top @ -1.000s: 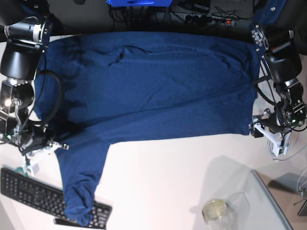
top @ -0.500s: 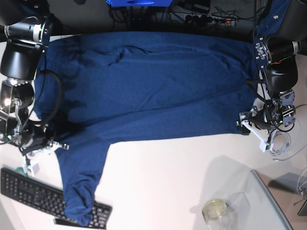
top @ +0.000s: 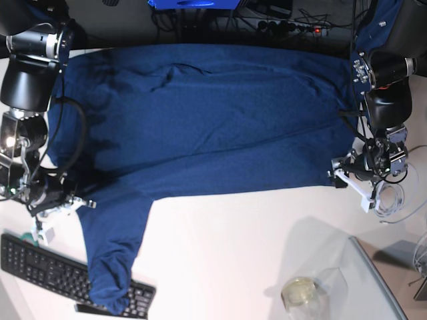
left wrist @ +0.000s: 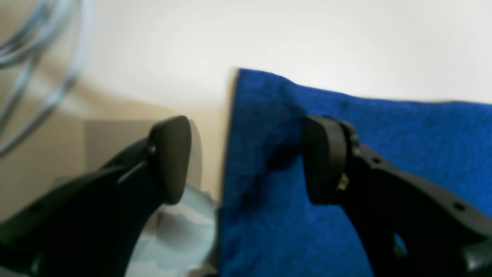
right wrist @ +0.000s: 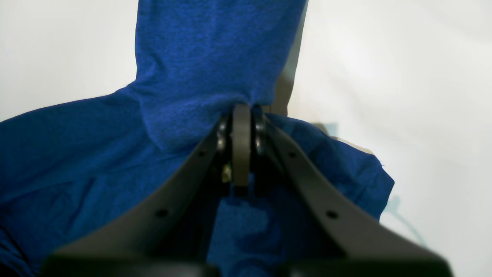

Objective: Layout the t-shirt on the table in an organized manner, then fold the t-shirt properly
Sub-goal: 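Hold both hem corners and pull them apart to straighten the hem, then lift both hem corners and fold the hem over toward the collar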

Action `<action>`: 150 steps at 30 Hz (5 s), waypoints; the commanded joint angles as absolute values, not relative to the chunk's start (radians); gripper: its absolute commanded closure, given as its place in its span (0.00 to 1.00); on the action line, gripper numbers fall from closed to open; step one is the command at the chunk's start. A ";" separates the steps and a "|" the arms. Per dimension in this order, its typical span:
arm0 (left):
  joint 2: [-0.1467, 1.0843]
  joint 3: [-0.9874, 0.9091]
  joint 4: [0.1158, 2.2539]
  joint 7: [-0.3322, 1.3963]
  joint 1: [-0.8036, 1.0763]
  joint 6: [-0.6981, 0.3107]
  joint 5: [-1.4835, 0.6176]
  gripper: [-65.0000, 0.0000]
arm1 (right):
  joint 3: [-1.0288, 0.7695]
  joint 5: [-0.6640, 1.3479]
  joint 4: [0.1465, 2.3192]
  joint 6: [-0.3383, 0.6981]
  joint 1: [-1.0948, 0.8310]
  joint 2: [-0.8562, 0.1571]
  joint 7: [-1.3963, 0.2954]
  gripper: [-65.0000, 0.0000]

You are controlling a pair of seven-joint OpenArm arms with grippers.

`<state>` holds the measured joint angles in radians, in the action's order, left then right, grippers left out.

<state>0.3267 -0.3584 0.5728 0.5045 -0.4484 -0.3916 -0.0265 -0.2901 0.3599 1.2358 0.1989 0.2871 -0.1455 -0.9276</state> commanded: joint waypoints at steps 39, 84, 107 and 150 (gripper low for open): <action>0.318 -0.360 0.429 0.289 -0.700 -0.394 -0.042 1.00 | -0.289 0.363 1.030 0.213 0.427 -0.234 -0.657 1.00; 0.320 -0.371 1.178 0.653 -0.128 -0.400 -0.206 1.00 | -0.134 0.369 1.279 0.183 0.173 -0.283 -0.868 1.00; 0.321 -0.423 1.210 0.657 -0.102 -0.400 -0.208 1.00 | -0.308 0.371 1.448 0.102 0.005 -0.173 -0.969 1.00; 0.318 -0.433 1.380 0.685 0.074 -0.400 -0.208 1.00 | -0.366 0.364 1.475 0.099 -0.062 -0.159 -1.024 1.00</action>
